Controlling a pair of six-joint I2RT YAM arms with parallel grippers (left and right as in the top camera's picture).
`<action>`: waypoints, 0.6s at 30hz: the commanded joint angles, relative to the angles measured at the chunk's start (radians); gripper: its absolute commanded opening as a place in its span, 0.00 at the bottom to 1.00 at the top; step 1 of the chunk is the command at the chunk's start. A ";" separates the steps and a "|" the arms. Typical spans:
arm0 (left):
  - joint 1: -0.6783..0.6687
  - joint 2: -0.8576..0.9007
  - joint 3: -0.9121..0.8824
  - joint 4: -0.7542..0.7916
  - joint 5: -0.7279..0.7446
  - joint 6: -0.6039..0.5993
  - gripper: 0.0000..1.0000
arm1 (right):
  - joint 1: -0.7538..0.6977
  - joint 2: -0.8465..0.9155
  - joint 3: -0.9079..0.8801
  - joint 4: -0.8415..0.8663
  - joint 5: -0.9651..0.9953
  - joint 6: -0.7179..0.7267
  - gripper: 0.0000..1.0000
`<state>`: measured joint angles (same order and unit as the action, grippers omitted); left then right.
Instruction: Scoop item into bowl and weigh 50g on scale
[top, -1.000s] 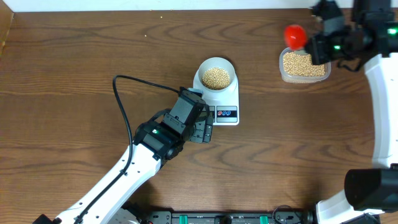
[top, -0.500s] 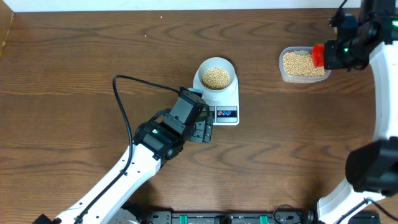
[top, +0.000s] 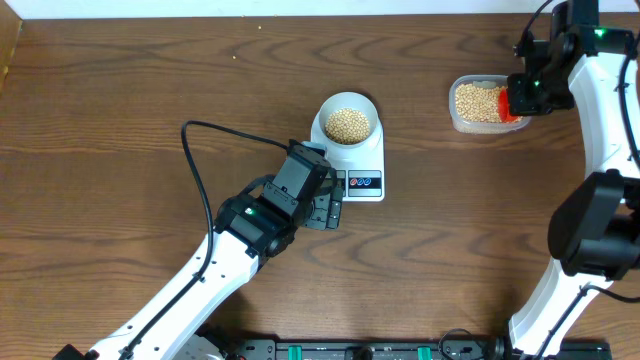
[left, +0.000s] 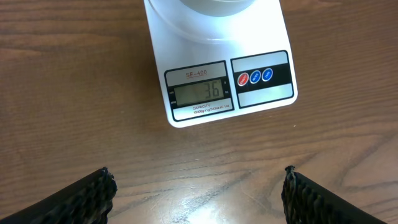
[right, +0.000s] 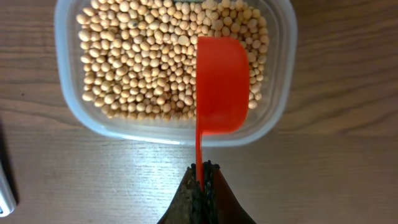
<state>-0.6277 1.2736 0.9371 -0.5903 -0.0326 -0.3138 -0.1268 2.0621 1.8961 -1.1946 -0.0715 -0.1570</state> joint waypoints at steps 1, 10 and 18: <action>0.003 0.000 0.000 0.001 -0.009 0.006 0.88 | 0.004 0.035 0.005 0.001 -0.002 0.022 0.01; 0.003 0.000 0.000 0.001 -0.009 0.006 0.88 | 0.004 0.085 0.005 0.006 -0.208 -0.010 0.01; 0.003 0.000 0.000 0.001 -0.009 0.006 0.88 | 0.004 0.085 0.005 0.025 -0.306 -0.024 0.01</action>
<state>-0.6277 1.2736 0.9371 -0.5903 -0.0326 -0.3138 -0.1272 2.1365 1.8965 -1.1732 -0.2901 -0.1654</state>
